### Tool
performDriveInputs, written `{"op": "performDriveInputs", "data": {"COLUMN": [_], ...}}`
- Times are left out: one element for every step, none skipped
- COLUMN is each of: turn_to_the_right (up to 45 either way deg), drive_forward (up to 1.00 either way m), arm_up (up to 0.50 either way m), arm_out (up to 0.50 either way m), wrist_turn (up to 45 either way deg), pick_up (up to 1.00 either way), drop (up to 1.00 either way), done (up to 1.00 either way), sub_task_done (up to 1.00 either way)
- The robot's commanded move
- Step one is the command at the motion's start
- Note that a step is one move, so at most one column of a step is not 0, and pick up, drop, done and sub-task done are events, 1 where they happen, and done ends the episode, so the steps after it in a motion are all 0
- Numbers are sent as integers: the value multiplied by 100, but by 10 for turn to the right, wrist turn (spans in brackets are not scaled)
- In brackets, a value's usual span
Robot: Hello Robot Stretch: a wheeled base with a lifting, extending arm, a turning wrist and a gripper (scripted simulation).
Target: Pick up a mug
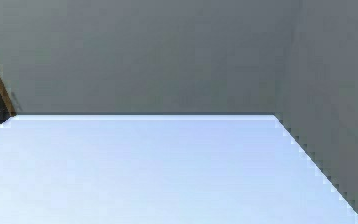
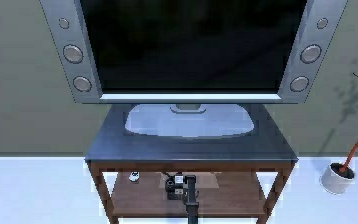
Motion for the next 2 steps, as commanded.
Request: {"op": "performDriveInputs", "data": {"turn_to_the_right": [0,0], "drive_forward": [0,0], "arm_up": [0,-30], "arm_out": [0,0], "wrist_turn": [240,0], "pick_up": [0,0], "drop": [0,0], "done": [0,0], "sub_task_done": [0,0]}}
